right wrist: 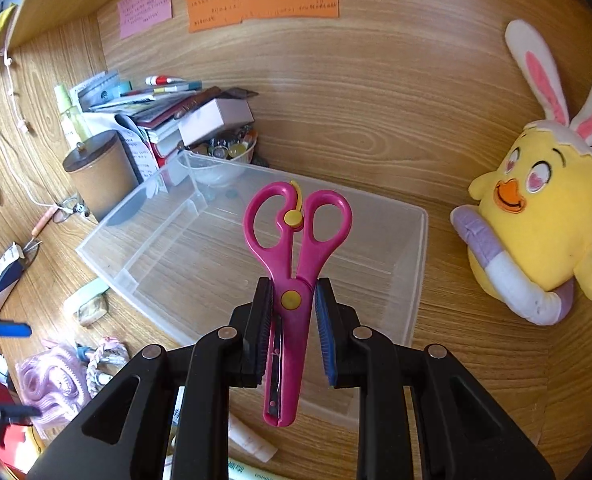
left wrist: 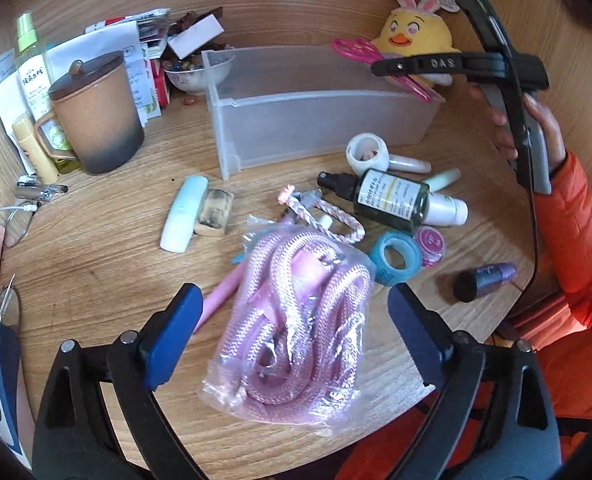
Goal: Organize objects
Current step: 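Carry the pink scissors into the clear box and release with the right tool, then grasp the dark green bottle with the right tool while the left tool holds the rope bag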
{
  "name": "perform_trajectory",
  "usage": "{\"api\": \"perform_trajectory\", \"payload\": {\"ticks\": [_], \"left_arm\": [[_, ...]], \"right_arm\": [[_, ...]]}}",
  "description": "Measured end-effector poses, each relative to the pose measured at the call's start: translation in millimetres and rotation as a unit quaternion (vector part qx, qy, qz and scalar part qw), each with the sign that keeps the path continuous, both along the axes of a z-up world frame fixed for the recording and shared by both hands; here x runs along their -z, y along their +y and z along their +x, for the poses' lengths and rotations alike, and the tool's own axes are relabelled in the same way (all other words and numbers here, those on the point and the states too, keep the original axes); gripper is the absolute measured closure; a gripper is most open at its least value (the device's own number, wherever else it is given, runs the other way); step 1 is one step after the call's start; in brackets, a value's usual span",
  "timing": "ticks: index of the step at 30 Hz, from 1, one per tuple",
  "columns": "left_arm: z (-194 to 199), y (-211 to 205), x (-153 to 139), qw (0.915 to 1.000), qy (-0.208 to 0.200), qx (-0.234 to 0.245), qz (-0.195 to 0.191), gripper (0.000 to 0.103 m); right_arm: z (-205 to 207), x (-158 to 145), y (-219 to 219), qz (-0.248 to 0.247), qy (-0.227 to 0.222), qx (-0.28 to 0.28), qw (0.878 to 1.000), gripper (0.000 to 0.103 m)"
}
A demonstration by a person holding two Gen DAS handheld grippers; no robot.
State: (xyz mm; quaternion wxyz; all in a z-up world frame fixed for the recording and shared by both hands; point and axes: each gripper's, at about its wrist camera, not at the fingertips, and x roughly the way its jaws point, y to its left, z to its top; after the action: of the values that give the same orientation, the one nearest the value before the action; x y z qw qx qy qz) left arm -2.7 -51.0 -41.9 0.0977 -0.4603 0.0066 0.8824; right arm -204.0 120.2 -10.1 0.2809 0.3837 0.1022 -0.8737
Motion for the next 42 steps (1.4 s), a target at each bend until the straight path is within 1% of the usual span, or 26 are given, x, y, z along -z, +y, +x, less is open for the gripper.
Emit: {"api": "perform_trajectory", "payload": {"ticks": [2,4,5,6,8,9,10,12,15,18,19,20,21,22,23,25,28,29,30,32,33,36,38,39,41,42], "left_arm": [[-1,7,10,0.9998,-0.015,0.004,-0.015,0.008],[-2,11,19,0.9994,-0.024,0.004,-0.024,0.008],[-3,12,23,0.9993,-0.026,0.001,-0.028,0.01],[-4,13,26,0.9991,-0.027,-0.002,-0.031,0.012],[-5,12,30,0.9989,-0.029,-0.01,-0.036,0.025],[-5,12,29,0.999,-0.022,-0.015,-0.036,0.029],[-4,11,27,0.9991,-0.02,-0.018,-0.031,0.037],[-2,9,24,0.9992,-0.016,-0.027,-0.024,0.038],[2,7,17,0.9984,0.0,-0.045,-0.034,0.04],[4,2,3,0.9979,0.02,-0.057,-0.026,0.042],[4,1,-2,0.9976,0.029,-0.059,-0.023,0.043],[3,-2,-8,0.9971,0.038,-0.062,-0.021,0.047],[1,-3,-13,0.9969,0.044,-0.062,-0.017,0.067],[-3,-5,-17,0.9972,0.042,-0.061,-0.008,0.077],[-5,-7,-21,0.9968,0.049,-0.062,-0.002,0.102],[-15,-11,-26,0.9969,0.052,-0.059,-0.001,0.102],[-22,-12,-28,0.9979,0.039,-0.051,0.005,0.1],[-21,-13,-27,0.998,0.035,-0.052,0.008,0.089],[-22,-13,-26,0.9984,0.026,-0.048,0.013,0.08],[-17,-13,-22,0.9983,0.019,-0.053,0.017,0.036],[-14,-12,-19,0.9981,0.02,-0.057,0.013,0.031],[-8,-7,-9,0.9986,0.006,-0.052,0.001,0.03],[-9,-4,3,0.9989,-0.013,-0.044,0.002,0.03],[-11,-2,9,0.9988,-0.02,-0.044,-0.005,0.03],[-13,2,17,0.9983,-0.021,-0.046,-0.027,0.03],[-14,4,18,0.9981,-0.013,-0.049,-0.035,0.03]], "right_arm": [[-6,4,-4,0.004,-0.008,-0.001,1.0,0.084],[-11,8,-9,0.009,-0.015,-0.003,1.0,0.091],[-14,10,-11,0.01,-0.019,-0.004,1.0,0.091],[-16,11,-13,0.011,-0.022,-0.006,1.0,0.091],[-18,14,-16,0.018,-0.025,-0.008,1.0,0.091],[-19,15,-17,0.021,-0.026,-0.009,0.999,0.091],[-19,16,-18,0.022,-0.028,-0.01,0.999,0.091],[-18,16,-17,0.022,-0.03,-0.01,0.999,0.091],[-16,12,-11,0.009,-0.033,-0.009,0.999,0.091],[-8,4,-4,-0.001,-0.024,-0.007,1.0,0.091],[-4,2,-1,-0.005,-0.022,-0.009,1.0,0.091],[0,-1,0,-0.008,-0.02,-0.011,1.0,0.091],[6,-4,2,-0.01,-0.015,-0.013,1.0,0.091],[10,-6,4,-0.011,-0.011,-0.014,1.0,0.091],[15,-8,5,-0.013,-0.007,-0.017,1.0,0.09],[25,-11,8,-0.02,-0.005,-0.022,1.0,0.087],[40,-12,9,-0.023,-0.002,-0.029,0.999,0.083],[47,-12,9,-0.023,0.0,-0.035,0.999,0.083],[52,-11,9,-0.023,0.0,-0.039,0.999,0.081],[64,-9,7,-0.025,-0.001,-0.049,0.998,0.077],[69,-7,6,-0.025,-0.002,-0.055,0.998,0.073],[84,-3,0,-0.022,0.001,-0.069,0.997,0.068],[93,1,-3,-0.024,-0.001,-0.078,0.997,0.067],[97,2,-5,-0.025,-0.003,-0.082,0.996,0.066],[103,4,-6,-0.026,-0.008,-0.088,0.996,0.066],[106,6,-7,-0.026,-0.01,-0.09,0.996,0.065]]}}
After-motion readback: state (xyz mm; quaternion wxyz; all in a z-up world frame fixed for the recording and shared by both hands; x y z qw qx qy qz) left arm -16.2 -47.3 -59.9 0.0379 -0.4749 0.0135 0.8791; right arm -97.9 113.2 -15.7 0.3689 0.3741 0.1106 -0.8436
